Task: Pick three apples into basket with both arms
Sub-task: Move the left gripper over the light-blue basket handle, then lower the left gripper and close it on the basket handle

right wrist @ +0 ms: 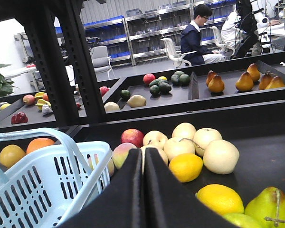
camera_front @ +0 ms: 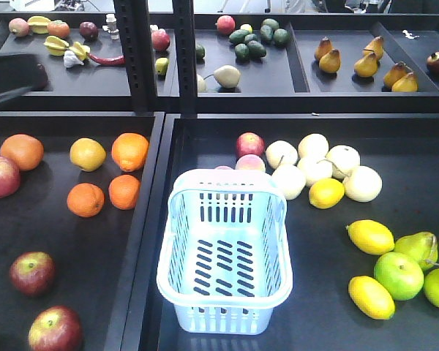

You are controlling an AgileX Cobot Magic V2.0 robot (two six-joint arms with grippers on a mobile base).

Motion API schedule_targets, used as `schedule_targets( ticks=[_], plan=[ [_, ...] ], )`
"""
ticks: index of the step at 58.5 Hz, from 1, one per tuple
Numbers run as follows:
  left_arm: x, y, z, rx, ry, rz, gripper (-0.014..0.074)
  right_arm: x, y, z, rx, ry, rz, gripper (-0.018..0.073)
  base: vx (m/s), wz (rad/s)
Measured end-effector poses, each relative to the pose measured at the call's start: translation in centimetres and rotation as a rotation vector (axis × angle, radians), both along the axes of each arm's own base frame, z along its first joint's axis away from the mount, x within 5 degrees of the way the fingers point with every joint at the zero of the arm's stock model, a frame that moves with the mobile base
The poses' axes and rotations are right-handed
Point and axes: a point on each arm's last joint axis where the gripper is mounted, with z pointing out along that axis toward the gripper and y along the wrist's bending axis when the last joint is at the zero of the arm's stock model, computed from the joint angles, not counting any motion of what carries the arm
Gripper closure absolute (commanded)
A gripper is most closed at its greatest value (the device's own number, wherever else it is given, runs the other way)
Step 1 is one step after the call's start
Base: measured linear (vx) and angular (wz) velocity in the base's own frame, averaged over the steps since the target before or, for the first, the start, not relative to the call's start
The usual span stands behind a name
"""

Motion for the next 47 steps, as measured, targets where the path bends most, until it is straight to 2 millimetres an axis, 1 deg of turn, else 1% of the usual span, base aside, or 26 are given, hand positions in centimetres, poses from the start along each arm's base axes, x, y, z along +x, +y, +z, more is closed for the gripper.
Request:
schedule_targets(
  ticks=[7,15,17,18,22,28,31,36,37,40,41,47],
  plan=[
    [2.9,-1.0,0.3,0.037,-0.013,-0.126,0.012,0.0,0.0,0.0,0.0,0.0,0.0,0.0564,0.0,0.0],
    [6.0,-2.5,0.5,0.15,-0.078,-0.203,0.0113,0.0,0.0,0.0,0.0,0.0,0.0,0.0564,0.0,0.0],
    [6.9,-3.0,0.2,0.198,-0.087,-0.225,0.0113,0.0,0.0,0.0,0.0,0.0,0.0,0.0564,0.0,0.0],
    [7.2,-3.4,0.4,0.214,-0.098,-0.238,0.0113,0.0,0.0,0.0,0.0,0.0,0.0,0.0564,0.0,0.0],
    [8.3,-4.7,0.0,0.303,-0.113,-0.285,0.0113,0.0,0.0,0.0,0.0,0.0,0.0,0.0564,0.0,0.0],
    [9.9,-7.1,-1.5,0.451,-0.117,-0.368,0.0113,0.0,0.0,0.0,0.0,0.0,0.0,0.0564,0.0,0.0],
    [10.6,-8.5,-2.7,0.525,-0.114,-0.404,0.0113,0.0,0.0,0.0,0.0,0.0,0.0,0.0564,0.0,0.0],
    [11.5,-10.1,-4.4,0.603,-0.106,-0.439,0.0113,0.0,0.0,0.0,0.0,0.0,0.0,0.0564,0.0,0.0],
    [11.8,-10.6,-5.0,0.625,-0.1,-0.452,0.0113,0.0,0.0,0.0,0.0,0.0,0.0,0.0564,0.0,0.0],
    [12.2,-11.3,-5.9,0.652,-0.092,-0.465,0.0113,0.0,0.0,0.0,0.0,0.0,0.0,0.0564,0.0,0.0],
    [12.4,-11.7,-6.6,0.671,-0.086,-0.475,0.0113,0.0,0.0,0.0,0.0,0.0,0.0,0.0564,0.0,0.0],
    [13.5,-12.5,-8.7,0.731,-0.059,-0.487,0.0113,0.0,0.0,0.0,0.0,0.0,0.0,0.0564,0.0,0.0]
  ],
)
